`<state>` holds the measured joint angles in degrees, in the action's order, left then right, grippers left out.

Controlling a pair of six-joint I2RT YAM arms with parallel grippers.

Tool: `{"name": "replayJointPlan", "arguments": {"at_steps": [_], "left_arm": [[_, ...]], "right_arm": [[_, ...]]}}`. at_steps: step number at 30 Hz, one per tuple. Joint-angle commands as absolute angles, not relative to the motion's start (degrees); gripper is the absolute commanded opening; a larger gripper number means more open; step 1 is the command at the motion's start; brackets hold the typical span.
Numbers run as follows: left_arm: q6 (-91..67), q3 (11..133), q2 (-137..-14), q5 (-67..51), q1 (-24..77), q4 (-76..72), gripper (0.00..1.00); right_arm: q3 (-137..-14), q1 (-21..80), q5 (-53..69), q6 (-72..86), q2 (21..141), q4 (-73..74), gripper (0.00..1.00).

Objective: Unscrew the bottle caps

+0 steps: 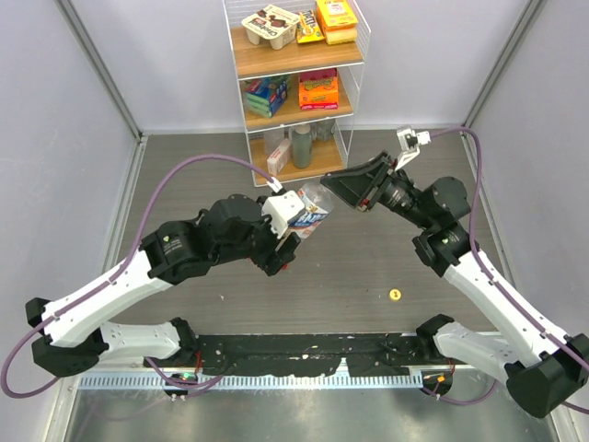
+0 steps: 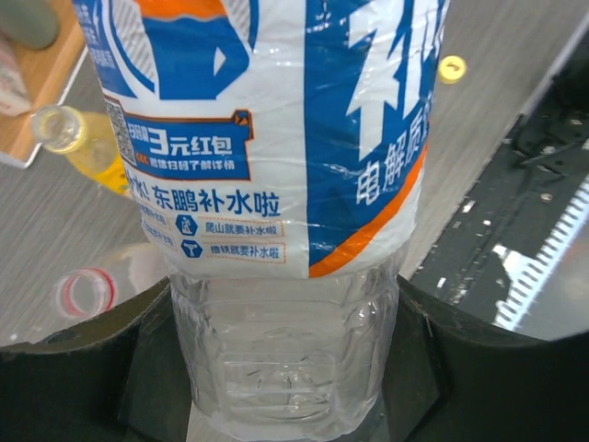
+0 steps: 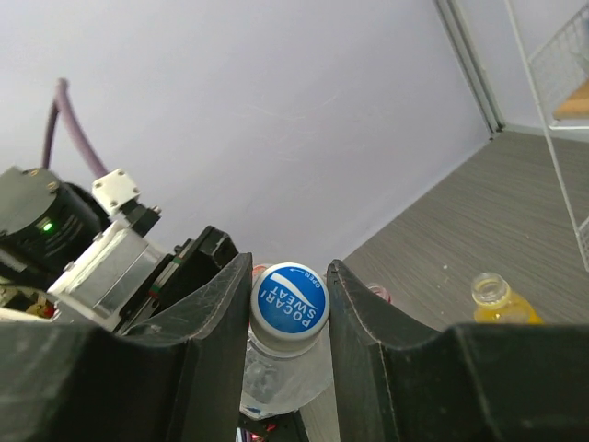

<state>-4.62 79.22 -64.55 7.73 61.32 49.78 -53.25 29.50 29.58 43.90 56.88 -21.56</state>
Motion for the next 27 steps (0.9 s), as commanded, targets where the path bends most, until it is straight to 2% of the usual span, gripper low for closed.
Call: {"name": "replayJointPlan", "arguments": {"at_steps": [1,8,15,22,27], "left_arm": [[-6.59,78.14,-61.53,0.28,61.35,43.6,0.0],[-8.96,74.01,-58.28,-17.73,61.35,34.21,0.0],[-14.05,70.23,-57.31,-34.69,61.26,20.41,0.0],[-18.01,68.12,-58.18,-45.6,61.26,11.7,0.0],[-18.81,67.5,-58.45,-47.02,61.35,9.84,0.0]], "right_arm": [[-52.03,29.71,36.02,42.28,53.09,-31.1,0.02],[-49.57,29.71,42.45,42.97,48.96,-41.9,0.02],[-48.78,29.79,44.99,42.89,45.53,-46.66,0.01],[-48.34,29.71,47.72,44.56,44.12,-51.4,0.02],[-48.08,29.71,48.87,46.76,44.12,-55.02,0.02]]}}
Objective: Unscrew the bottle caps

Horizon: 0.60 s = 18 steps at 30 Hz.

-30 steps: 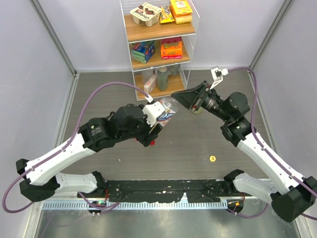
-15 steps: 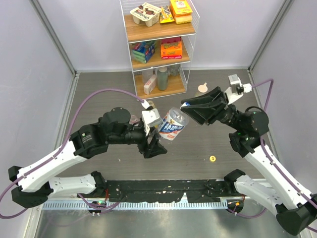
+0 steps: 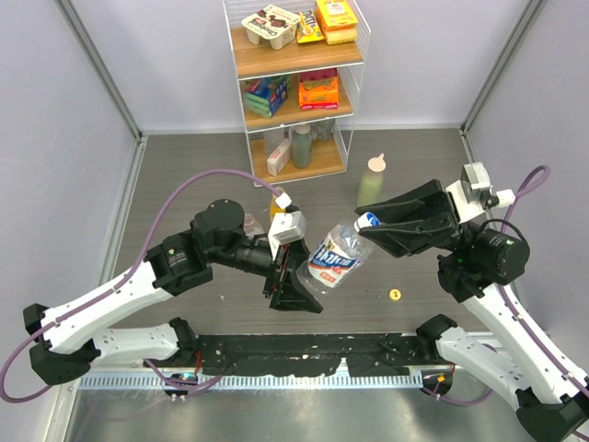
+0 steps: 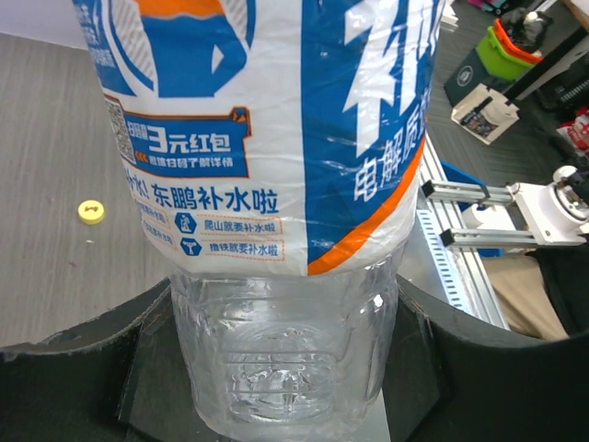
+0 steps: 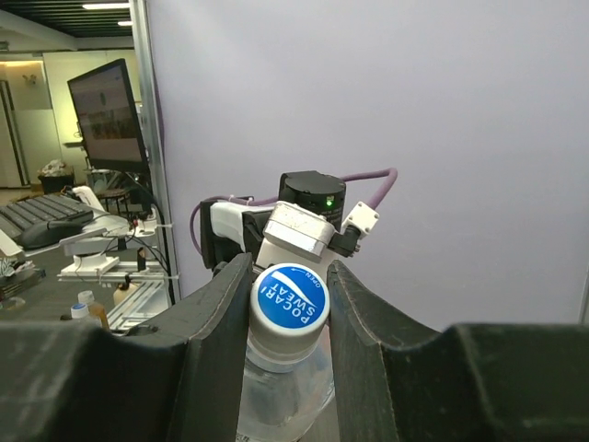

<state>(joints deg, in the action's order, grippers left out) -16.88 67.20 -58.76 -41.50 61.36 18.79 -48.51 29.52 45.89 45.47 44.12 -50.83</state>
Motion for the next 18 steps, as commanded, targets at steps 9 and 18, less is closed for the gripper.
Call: {"name": "replayJointPlan", "arguments": {"at_steps": [9,18], "left_arm": [[-15.12,67.41,-57.48,-37.81,61.35,16.6,0.0],[-12.31,66.0,-55.63,-17.43,61.35,25.92,0.0]], "right_arm": [[-50.7,29.71,42.11,41.6,41.93,-41.61,0.63],[-55.37,29.71,30.15,36.57,41.66,-21.72,0.8]]}}
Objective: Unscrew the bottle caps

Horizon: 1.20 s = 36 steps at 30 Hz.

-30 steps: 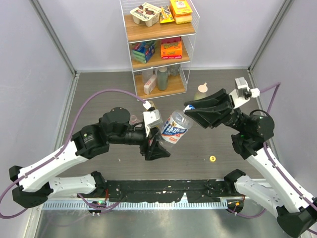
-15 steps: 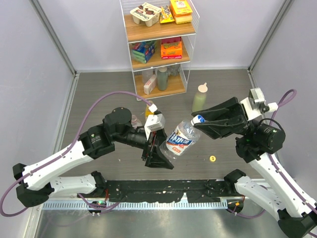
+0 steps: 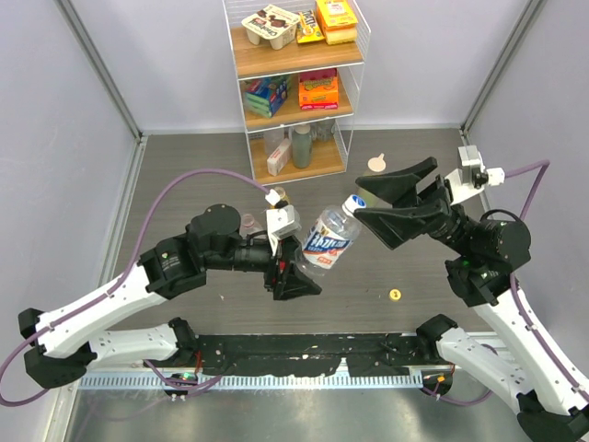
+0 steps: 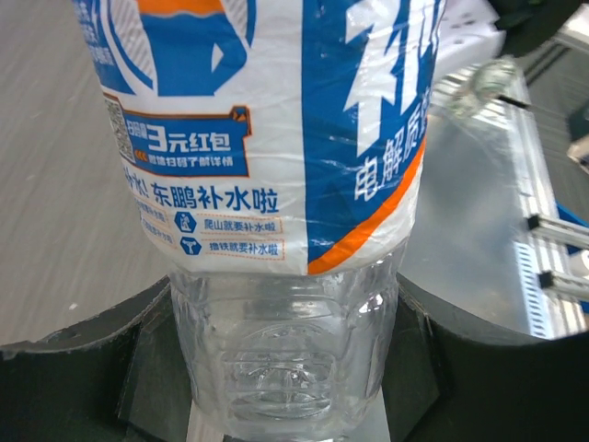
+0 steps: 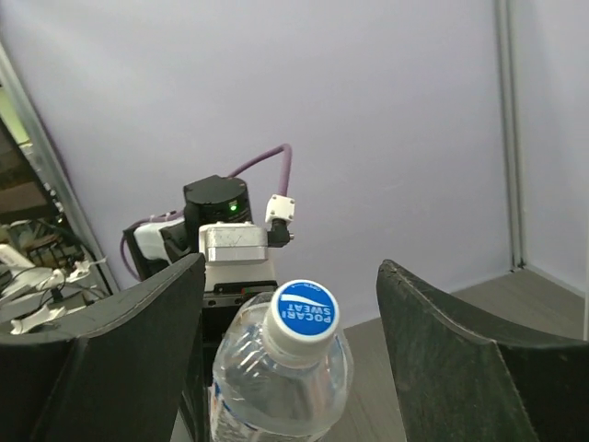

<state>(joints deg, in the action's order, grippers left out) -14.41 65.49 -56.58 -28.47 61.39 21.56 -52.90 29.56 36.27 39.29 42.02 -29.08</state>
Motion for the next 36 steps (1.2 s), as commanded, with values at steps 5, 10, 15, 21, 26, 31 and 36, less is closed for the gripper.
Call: {"name": "replayJointPlan", "arguments": {"at_steps": [5,10,15,21,26,31,36], "left_arm": [[-11.69,68.37,-56.07,-8.11,61.35,31.02,0.0],[-10.02,71.27,-57.48,1.56,61.26,35.67,0.0],[-8.7,74.7,-60.99,7.64,61.35,41.21,0.0],[-9.32,77.87,-65.21,15.89,61.26,45.35,0.0],[-8.79,78.66,-66.8,18.89,61.26,46.49,0.0],[-8.79,78.66,-67.32,19.6,61.26,46.58,0.0],[-8.7,78.75,-67.59,19.6,61.26,46.76,0.0]], "right_arm": [[-55.99,29.71,23.22,35.59,42.27,-16.01,0.93],[-58.62,29.71,18.64,36.47,45.52,-10.38,0.93],[-60.82,29.71,19.33,38.58,50.0,-7.73,0.93],[-61.79,29.71,20.3,40.51,55.63,-7.47,0.93],[-62.23,29.71,20.57,41.31,58.27,-7.38,0.89],[-62.23,29.62,21.18,42.89,60.2,-8.35,0.85],[-62.67,29.71,20.57,43.5,61.69,-8.09,0.82]]}}
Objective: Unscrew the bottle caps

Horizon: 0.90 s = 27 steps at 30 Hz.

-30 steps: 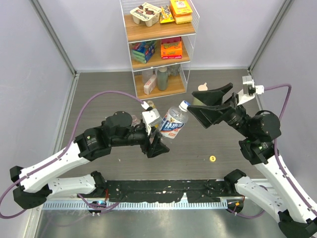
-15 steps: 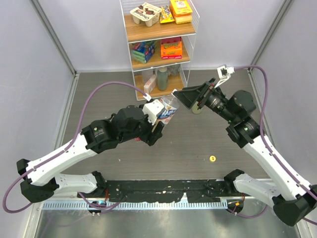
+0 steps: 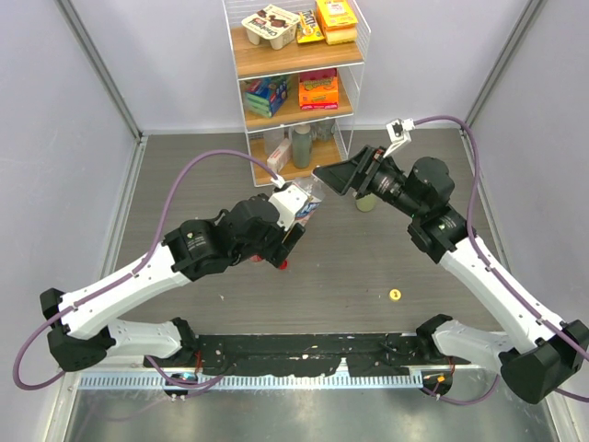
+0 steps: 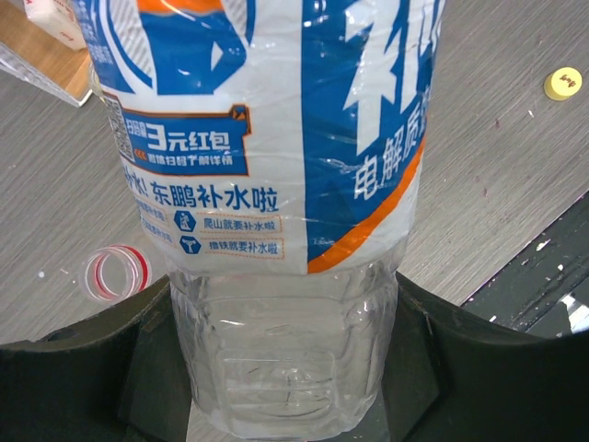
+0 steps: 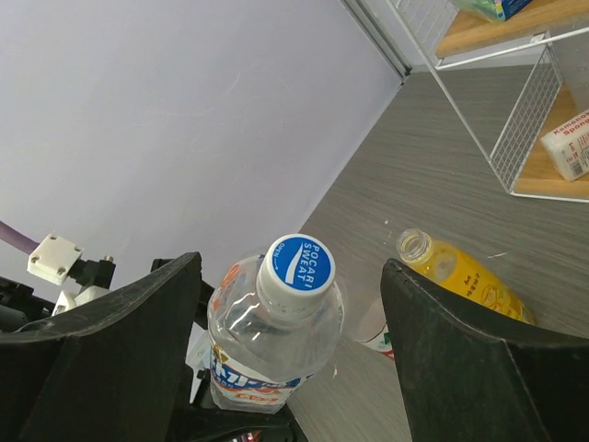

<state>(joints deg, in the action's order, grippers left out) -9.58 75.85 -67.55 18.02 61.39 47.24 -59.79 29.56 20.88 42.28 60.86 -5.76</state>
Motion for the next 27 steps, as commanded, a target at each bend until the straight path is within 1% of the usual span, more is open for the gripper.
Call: {"name": "replayJointPlan", "arguments": {"at_steps": [1,5,11,12,13,14,15,16,17,18,19,21,23,27], "left_arm": [[-8.7,78.92,-67.67,19.6,61.26,46.93,0.0],[-8.7,79.19,-68.11,19.34,61.26,47.55,0.0],[-8.79,79.01,-68.29,19.51,61.35,47.81,0.0],[-8.79,79.1,-68.29,19.6,61.35,47.81,0.0],[-8.7,79.19,-68.29,19.69,61.26,47.9,0.0],[-8.7,79.19,-68.47,19.95,61.35,47.81,0.0],[-8.61,79.19,-68.47,20.13,61.35,47.9,0.0],[-8.61,79.19,-68.47,20.13,61.26,47.99,0.0],[-8.53,79.19,-68.64,20.3,61.35,47.9,0.0],[-8.53,79.19,-68.64,20.3,61.35,48.07,0.0],[-8.53,79.19,-68.56,20.3,61.26,48.16,0.0],[-8.53,79.19,-68.64,20.3,61.35,48.16,0.0],[-8.7,79.19,-68.64,20.3,61.43,48.25,0.0],[-9.05,78.93,-68.03,19.34,61.35,47.9,0.0]], "right_arm": [[-62.67,29.71,20.39,43.59,61.96,-8.0,0.82],[-63.02,29.71,20.48,44.56,63.28,-8.0,0.79],[-63.99,29.71,21.88,45.44,64.78,-7.91,0.63],[-63.98,29.71,21.88,45.44,64.69,-8.08,0.56],[-63.9,29.71,21.97,45.53,64.6,-8.17,0.53],[-63.9,29.71,22.23,45.53,64.51,-8.26,0.47],[-63.72,29.71,22.5,45.53,64.42,-8.35,0.37],[-63.72,29.71,22.76,45.61,64.42,-8.44,0.33],[-63.72,29.71,23.02,45.53,64.25,-8.52,0.24],[-63.72,29.71,23.11,45.61,64.25,-8.53,0.21],[-63.55,29.71,23.2,45.53,64.07,-8.61,0.14],[-62.93,29.71,23.64,45.44,63.55,-9.49,0.08],[-62.32,29.71,23.82,45.44,62.85,-10.37,0.02],[-61.26,29.71,24.17,45.09,61.61,-12.03,0.02]]}}
